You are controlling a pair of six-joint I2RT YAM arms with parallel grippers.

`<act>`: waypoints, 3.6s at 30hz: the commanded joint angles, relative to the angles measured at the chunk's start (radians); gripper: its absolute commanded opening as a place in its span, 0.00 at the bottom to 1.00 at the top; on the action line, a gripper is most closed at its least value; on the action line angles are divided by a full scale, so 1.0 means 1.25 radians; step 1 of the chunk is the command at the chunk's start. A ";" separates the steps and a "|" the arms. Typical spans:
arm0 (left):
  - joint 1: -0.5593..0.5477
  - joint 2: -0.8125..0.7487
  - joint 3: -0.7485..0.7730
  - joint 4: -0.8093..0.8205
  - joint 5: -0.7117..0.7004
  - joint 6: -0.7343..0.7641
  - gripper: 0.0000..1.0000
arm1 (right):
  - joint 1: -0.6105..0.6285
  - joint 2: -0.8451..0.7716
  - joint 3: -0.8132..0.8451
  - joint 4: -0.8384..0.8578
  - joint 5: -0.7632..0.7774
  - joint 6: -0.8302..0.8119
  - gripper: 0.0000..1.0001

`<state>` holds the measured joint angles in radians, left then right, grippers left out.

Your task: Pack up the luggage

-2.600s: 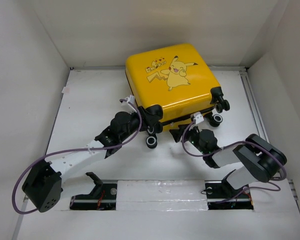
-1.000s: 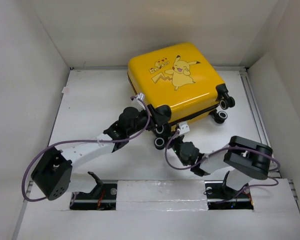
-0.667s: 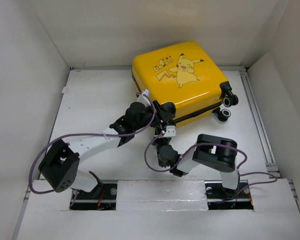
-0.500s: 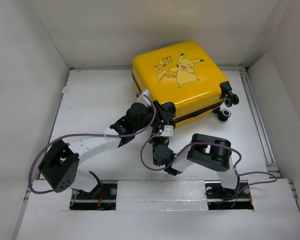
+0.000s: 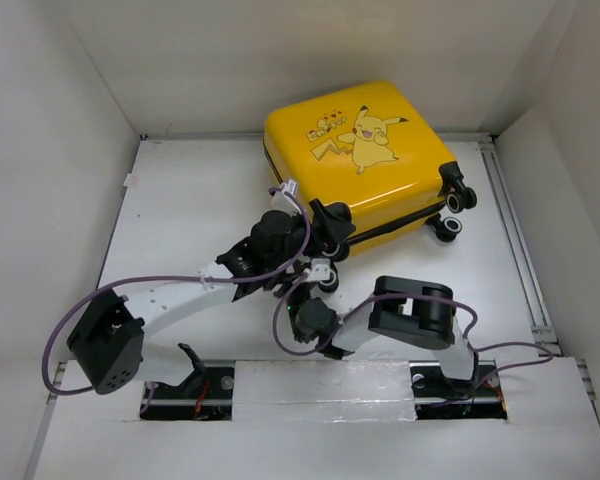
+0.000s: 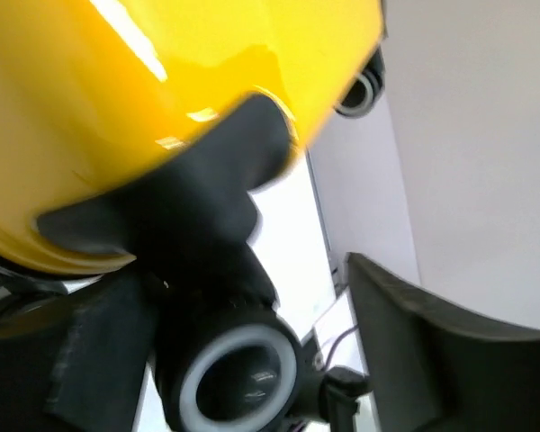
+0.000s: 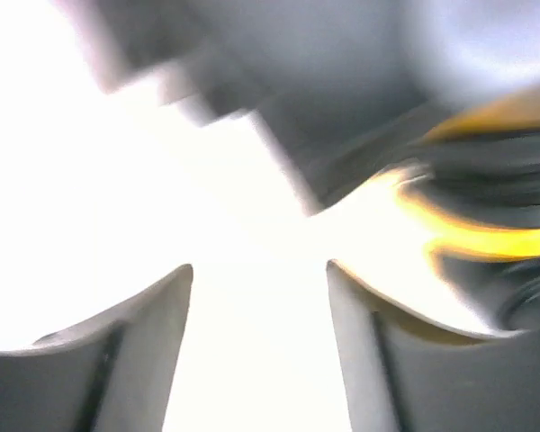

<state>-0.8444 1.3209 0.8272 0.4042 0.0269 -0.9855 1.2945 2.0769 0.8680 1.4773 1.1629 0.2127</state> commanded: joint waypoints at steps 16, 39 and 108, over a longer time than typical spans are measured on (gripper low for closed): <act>0.014 -0.463 -0.139 -0.096 -0.373 0.241 0.55 | 0.108 -0.596 -0.189 -0.709 -0.365 0.079 0.31; -0.017 -0.028 -0.204 0.177 -0.204 0.401 0.36 | -0.256 -0.778 -0.038 -1.167 -0.563 0.051 0.91; 0.342 -0.277 -0.270 0.045 -0.131 0.154 1.00 | -0.137 -0.619 0.037 -1.079 -0.788 0.020 0.00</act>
<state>-0.4149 1.0428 0.5014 0.4618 -0.2047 -0.8280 0.9760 1.2949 0.8413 0.0380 0.3794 0.2649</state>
